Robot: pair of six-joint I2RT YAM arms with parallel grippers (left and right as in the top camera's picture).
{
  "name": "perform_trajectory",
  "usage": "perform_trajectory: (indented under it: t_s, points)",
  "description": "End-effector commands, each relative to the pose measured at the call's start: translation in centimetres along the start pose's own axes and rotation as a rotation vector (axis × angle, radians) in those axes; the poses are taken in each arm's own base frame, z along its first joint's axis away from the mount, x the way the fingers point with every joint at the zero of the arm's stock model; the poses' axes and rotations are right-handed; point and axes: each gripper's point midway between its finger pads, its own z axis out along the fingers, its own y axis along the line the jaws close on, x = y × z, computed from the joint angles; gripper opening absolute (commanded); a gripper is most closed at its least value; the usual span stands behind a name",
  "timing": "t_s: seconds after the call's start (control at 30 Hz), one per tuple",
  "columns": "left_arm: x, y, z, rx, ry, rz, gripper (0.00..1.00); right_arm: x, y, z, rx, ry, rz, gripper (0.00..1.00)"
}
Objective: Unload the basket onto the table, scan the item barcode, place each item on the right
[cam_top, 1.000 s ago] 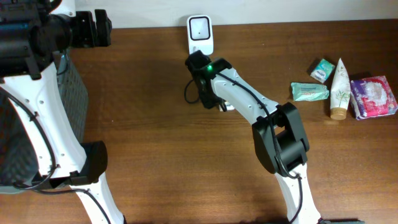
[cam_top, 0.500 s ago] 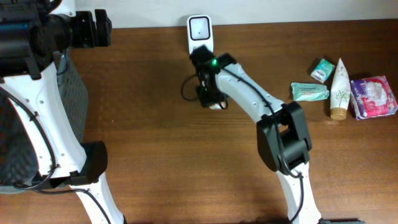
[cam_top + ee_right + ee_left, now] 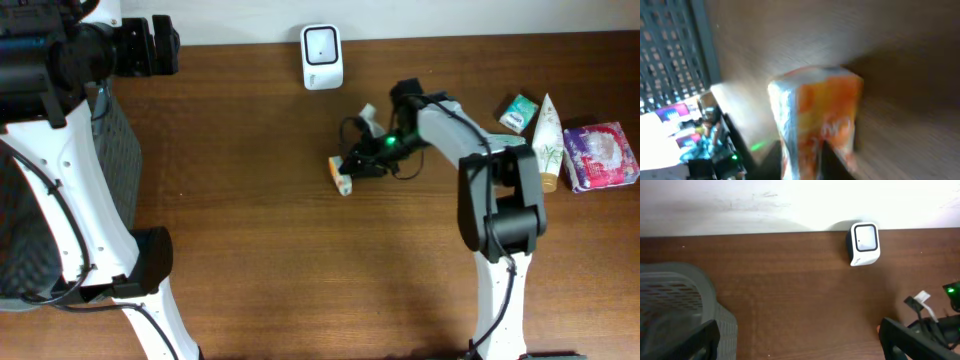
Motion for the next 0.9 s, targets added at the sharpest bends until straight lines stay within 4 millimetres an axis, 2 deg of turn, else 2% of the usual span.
perform_trajectory:
  t_s: [0.0,0.1,0.17,0.23,0.3,0.37,0.4,0.53,0.6,0.63,0.67,0.77,0.87]
  points:
    - [0.0,-0.1,-0.2,0.009,-0.004,-0.003,0.99,-1.4,-2.6,-4.2,0.036,-0.088,0.052,0.36]
    - [0.0,-0.1,-0.2,0.009,-0.004,-0.003,0.99,-2.6,-3.0,-8.1,0.039,-0.145,0.096,0.39]
    - [0.0,-0.1,-0.2,0.009,-0.004,-0.003,0.99,-2.8,-1.8,-9.3,0.041,-0.139,0.057,0.39]
    - [0.0,-0.1,-0.2,0.008,-0.004,-0.003,0.99,-2.3,-0.1,-9.1,0.041,-0.101,-0.003,0.38]
    - [0.0,-0.1,-0.2,0.009,-0.004,-0.003,0.99,-1.6,1.9,-7.8,0.040,-0.049,-0.071,0.31]
    - [0.0,-0.1,-0.2,0.009,-0.004,-0.003,0.99,-0.6,4.8,-4.6,0.037,0.023,-0.149,0.21]
    - [0.0,-0.1,-0.2,0.009,-0.004,-0.003,0.99,-0.1,5.6,-3.3,0.048,0.054,-0.173,0.20]
    - [0.0,-0.1,-0.2,0.008,-0.004,-0.003,0.99,2.0,4.3,1.3,0.391,0.179,-0.268,0.24]
    - [0.0,-0.1,-0.2,0.009,-0.004,-0.003,0.99,1.9,3.4,2.4,0.579,0.167,-0.272,0.26]
    - [0.0,-0.1,-0.2,0.009,-0.004,-0.003,0.99,1.3,2.3,2.2,0.736,0.128,-0.266,0.29]
    - [0.0,-0.1,-0.2,0.009,-0.004,-0.003,0.99,1.0,1.9,2.2,0.817,0.105,-0.274,0.30]
    - [0.0,-0.1,-0.2,0.009,-0.004,-0.003,0.99,0.8,3.3,4.6,0.865,0.078,-0.371,0.31]
    - [0.0,-0.1,-0.2,0.008,-0.004,-0.003,0.99,0.1,2.7,4.7,1.012,0.008,-0.397,0.32]
